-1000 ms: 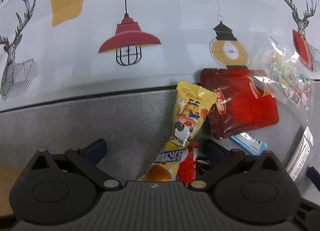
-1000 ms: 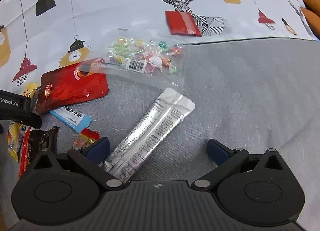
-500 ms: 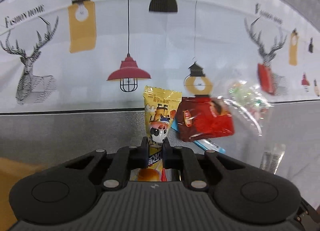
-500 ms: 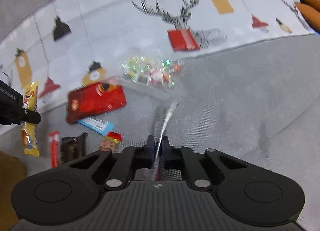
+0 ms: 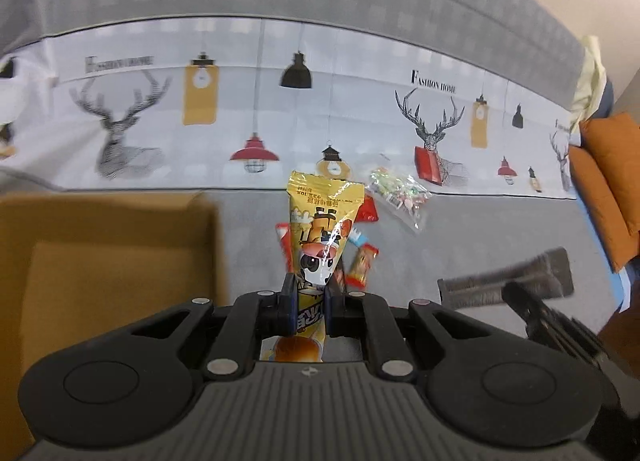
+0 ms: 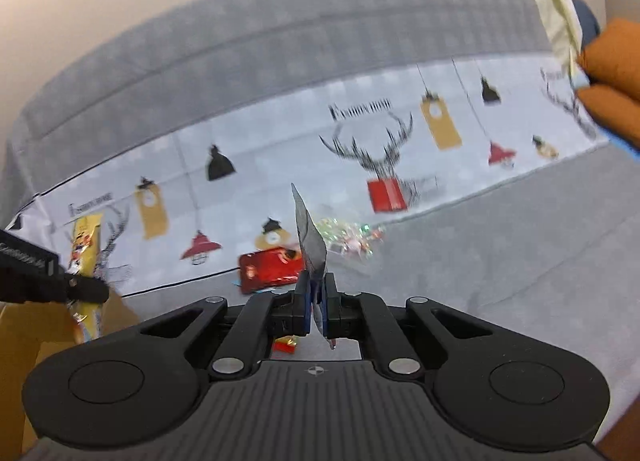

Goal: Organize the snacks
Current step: 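Release the yellow bar into the box with left while right carries the silver stick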

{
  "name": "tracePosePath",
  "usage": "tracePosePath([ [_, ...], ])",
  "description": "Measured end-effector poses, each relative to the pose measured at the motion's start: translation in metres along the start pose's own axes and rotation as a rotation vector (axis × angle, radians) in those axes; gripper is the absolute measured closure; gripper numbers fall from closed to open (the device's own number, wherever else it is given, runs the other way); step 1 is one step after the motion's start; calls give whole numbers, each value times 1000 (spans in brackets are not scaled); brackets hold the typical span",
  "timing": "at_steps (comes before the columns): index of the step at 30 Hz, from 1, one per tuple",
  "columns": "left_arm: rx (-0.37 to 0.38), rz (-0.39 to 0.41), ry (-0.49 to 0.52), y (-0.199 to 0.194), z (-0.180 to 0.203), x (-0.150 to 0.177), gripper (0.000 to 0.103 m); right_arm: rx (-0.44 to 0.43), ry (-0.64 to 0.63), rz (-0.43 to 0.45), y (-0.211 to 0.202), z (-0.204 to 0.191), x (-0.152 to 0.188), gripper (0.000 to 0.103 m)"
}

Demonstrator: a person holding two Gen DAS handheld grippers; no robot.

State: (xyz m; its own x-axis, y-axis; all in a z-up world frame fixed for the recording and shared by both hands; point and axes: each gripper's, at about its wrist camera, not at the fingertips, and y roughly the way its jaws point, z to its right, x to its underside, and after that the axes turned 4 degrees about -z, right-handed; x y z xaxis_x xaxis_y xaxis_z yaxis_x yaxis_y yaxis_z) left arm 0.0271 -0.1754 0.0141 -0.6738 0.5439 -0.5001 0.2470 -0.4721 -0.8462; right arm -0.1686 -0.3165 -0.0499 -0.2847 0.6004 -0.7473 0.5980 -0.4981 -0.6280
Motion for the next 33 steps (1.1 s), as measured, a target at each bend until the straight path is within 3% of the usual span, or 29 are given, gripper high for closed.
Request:
tracePosePath([
  [5,-15,46,-22,-69,-28,47,90,-19,-37,-3,-50,-21,15,98],
  [9,-50,111,-62,-123,-56,86,90,-107,-113,17,-102,-46,33,98],
  [16,-205,156,-136,-190,-92,151,90,-243,-187,112,-176,-86,63,98],
  [20,-208,174,-214,-212,-108,187,90,-319,-241,76,-200,-102,84,98],
  [24,-231,179,-224,-223,-117,217,90,-363,-308,40,-219,-120,108,98],
  [33,-215,183,-197,-222,-127,231,90,-373,-368,-2,-238,-147,139,98],
])
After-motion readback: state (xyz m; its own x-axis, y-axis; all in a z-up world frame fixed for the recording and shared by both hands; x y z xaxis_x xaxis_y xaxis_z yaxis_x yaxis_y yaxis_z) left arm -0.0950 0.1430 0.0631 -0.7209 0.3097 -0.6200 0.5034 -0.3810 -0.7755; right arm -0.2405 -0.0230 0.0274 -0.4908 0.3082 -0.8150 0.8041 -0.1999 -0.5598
